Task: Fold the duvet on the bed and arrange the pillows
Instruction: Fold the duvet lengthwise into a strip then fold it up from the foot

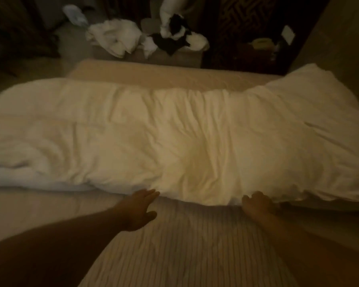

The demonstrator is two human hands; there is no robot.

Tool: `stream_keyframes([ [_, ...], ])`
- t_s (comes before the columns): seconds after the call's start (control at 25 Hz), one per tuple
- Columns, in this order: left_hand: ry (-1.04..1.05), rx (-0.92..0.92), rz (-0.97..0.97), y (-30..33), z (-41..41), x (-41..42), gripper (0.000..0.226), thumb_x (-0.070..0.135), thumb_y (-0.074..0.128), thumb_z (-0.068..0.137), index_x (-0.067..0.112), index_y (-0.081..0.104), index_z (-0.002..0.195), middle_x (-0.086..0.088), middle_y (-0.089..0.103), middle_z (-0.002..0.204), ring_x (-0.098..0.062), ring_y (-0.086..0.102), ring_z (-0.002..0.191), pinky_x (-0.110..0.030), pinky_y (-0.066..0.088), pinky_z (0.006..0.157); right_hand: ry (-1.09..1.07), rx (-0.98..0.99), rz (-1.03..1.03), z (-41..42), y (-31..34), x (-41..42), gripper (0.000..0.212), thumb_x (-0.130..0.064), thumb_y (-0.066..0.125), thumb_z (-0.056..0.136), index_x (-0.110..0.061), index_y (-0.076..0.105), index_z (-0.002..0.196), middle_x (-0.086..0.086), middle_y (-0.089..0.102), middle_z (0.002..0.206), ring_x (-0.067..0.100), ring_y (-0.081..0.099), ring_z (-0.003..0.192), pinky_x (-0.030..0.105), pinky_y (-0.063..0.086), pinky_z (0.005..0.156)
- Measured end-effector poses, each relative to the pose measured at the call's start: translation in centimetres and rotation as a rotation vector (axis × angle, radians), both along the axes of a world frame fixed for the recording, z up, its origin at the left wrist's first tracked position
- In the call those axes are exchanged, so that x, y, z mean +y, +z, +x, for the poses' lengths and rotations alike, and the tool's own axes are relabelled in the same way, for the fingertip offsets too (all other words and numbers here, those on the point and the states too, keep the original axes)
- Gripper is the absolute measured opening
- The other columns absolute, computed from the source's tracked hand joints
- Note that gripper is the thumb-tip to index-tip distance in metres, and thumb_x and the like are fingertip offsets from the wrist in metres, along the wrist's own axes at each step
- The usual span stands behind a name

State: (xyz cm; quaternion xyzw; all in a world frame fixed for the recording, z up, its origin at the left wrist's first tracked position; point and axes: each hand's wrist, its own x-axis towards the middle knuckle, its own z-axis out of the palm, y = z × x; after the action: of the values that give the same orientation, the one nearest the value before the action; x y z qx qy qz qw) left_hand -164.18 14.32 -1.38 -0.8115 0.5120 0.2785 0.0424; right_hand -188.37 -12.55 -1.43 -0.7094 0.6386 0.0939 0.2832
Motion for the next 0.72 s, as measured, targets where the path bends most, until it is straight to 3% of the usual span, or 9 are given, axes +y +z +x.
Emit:
stream_keyframes([
  [0.08,0.117,-0.020,-0.062,3.8,2.7,5.6,0.072,0.056,0.039,0.097,0.029,0.009,0.156,0.004,0.010,0.163,-0.017,0.008,0.149,-0.034,0.014,0.118,0.184,-0.028,-0.025,4.4,2.6,5.0,0.044,-0.035,0.044,0.097,-0.007,0.050,0.130,0.016,0.053,0.133,0.034,0.053,0.118,0.037,0.044,0.096],
  [0.32,0.408,-0.151,-0.269,14.9,10.6,26.7,0.068,0.054,0.045,0.096,0.027,0.021,0.154,0.003,0.022,0.159,-0.017,0.019,0.145,-0.032,0.023,0.115,0.708,-0.138,-0.248,18.4,13.1,23.5,0.059,-0.043,0.038,0.097,-0.016,0.031,0.149,0.006,0.038,0.151,0.025,0.036,0.137,0.039,0.025,0.115],
  [0.4,0.477,-0.171,-0.305,18.1,13.3,35.5,0.066,0.053,0.045,0.096,0.027,0.023,0.153,0.002,0.023,0.159,-0.018,0.020,0.145,-0.033,0.024,0.115,0.792,-0.135,-0.327,23.1,16.0,30.8,0.060,-0.042,0.037,0.099,-0.014,0.027,0.151,0.005,0.032,0.155,0.023,0.029,0.142,0.039,0.018,0.118],
  [0.56,0.638,-0.211,-0.315,22.1,17.5,52.5,0.065,0.053,0.045,0.096,0.027,0.025,0.152,0.001,0.024,0.159,-0.019,0.022,0.145,-0.035,0.022,0.116,0.876,-0.200,-0.413,32.0,20.1,45.6,0.057,-0.038,0.041,0.097,-0.012,0.033,0.146,0.008,0.042,0.146,0.026,0.039,0.133,0.039,0.026,0.112],
  [0.72,0.762,-0.276,-0.365,25.7,20.7,64.8,0.060,0.046,0.046,0.098,0.025,0.028,0.152,0.001,0.026,0.158,-0.018,0.026,0.143,-0.028,0.019,0.114,1.028,-0.234,-0.407,39.7,22.4,57.6,0.063,-0.040,0.038,0.098,-0.012,0.024,0.152,0.006,0.028,0.157,0.025,0.026,0.143,0.040,0.019,0.117],
])
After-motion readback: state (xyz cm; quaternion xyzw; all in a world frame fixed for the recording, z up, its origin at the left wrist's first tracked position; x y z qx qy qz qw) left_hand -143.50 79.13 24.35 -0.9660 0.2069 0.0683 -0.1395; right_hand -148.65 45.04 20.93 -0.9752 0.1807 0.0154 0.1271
